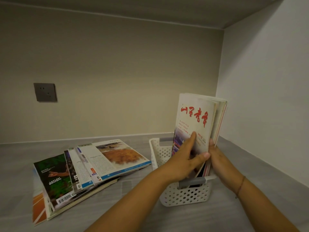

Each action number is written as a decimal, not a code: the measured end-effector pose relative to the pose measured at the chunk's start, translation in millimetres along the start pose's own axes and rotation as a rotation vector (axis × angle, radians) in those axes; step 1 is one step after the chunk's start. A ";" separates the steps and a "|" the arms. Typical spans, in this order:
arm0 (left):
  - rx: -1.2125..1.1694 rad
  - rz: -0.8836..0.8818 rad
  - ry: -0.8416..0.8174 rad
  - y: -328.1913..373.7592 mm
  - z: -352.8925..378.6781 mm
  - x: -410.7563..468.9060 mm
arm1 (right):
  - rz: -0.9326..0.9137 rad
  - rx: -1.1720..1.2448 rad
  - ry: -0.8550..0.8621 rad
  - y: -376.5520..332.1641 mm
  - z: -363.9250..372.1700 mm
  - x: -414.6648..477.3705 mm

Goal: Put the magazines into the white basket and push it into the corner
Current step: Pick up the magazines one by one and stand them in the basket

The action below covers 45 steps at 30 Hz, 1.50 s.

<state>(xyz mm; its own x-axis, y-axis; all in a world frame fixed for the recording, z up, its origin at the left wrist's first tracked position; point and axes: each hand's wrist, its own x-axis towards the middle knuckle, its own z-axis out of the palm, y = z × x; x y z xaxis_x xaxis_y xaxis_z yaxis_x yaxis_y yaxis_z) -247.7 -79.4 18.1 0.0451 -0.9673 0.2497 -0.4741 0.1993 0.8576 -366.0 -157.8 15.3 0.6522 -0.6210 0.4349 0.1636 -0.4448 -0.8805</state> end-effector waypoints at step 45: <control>0.601 -1.155 0.667 -148.2 -204.5 -98.4 | 0.120 0.047 0.243 21.9 -5.5 -3.6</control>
<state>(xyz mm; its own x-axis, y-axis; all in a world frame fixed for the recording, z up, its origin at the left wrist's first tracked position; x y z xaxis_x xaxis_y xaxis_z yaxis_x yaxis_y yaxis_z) -2.1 18.3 -41.6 0.9576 -0.2564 -0.1312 -0.1730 -0.8762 0.4499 -368.8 -168.9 -4.5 0.4733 -0.8067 0.3540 0.1339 -0.3313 -0.9340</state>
